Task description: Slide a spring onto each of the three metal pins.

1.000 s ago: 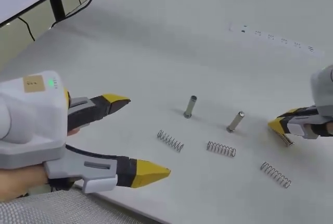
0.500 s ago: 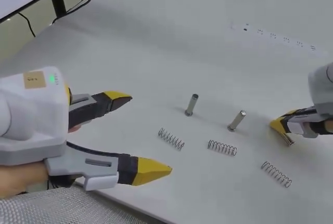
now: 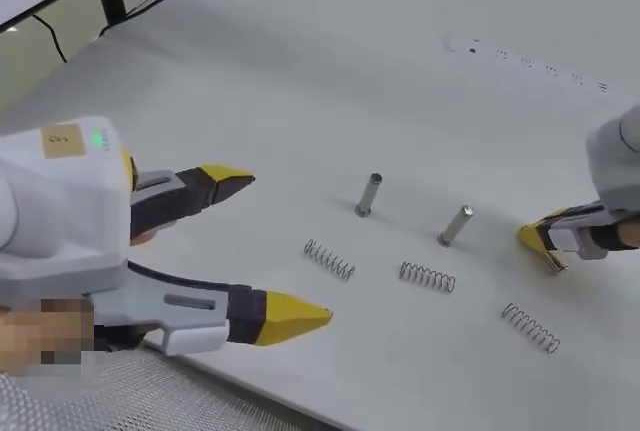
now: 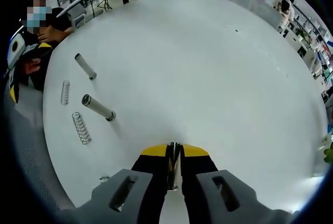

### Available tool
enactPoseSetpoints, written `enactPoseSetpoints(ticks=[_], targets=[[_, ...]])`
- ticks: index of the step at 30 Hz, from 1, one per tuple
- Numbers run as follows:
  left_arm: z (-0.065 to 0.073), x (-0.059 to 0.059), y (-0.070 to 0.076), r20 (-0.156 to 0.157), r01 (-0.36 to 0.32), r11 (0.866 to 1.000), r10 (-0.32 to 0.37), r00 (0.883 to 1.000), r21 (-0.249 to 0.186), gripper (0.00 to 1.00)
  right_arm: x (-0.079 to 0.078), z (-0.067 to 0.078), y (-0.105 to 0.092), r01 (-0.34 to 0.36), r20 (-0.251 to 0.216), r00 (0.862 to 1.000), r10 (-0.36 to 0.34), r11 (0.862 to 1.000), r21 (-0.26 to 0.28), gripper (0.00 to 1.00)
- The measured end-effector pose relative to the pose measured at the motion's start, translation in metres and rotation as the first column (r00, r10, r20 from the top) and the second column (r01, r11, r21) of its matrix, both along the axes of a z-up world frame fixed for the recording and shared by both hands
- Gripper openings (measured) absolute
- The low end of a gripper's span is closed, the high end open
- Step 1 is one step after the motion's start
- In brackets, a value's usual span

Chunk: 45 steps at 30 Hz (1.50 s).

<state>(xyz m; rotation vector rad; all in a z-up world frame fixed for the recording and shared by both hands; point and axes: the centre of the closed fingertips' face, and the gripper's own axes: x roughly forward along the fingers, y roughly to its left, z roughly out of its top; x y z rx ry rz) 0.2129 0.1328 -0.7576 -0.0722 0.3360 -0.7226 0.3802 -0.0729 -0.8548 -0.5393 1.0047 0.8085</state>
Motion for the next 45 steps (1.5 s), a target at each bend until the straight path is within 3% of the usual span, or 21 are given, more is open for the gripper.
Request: enactPoseSetpoints(ticks=[6,12,26,45], targets=[[0.000,0.000,0.000,0.000,0.002,1.000,-0.002,1.000,0.004,0.84,0.000,0.002,0.001,0.010,0.012,1.000,-0.010,1.000,-0.004,0.06],[0.001,-0.001,-0.001,0.003,0.003,1.000,-0.003,1.000,0.000,0.84,-0.001,0.017,0.004,0.021,0.046,0.999,-0.022,0.999,0.026,0.06],[0.002,-0.001,-0.002,0.008,0.014,1.000,-0.014,1.000,-0.009,0.84,-0.009,0.036,0.004,0.048,0.078,0.996,-0.053,0.997,0.065,0.06],[0.002,-0.002,-0.004,0.007,0.026,1.000,-0.026,1.000,-0.003,0.83,-0.015,0.047,0.000,0.087,0.107,0.989,-0.100,0.989,0.118,0.06]])
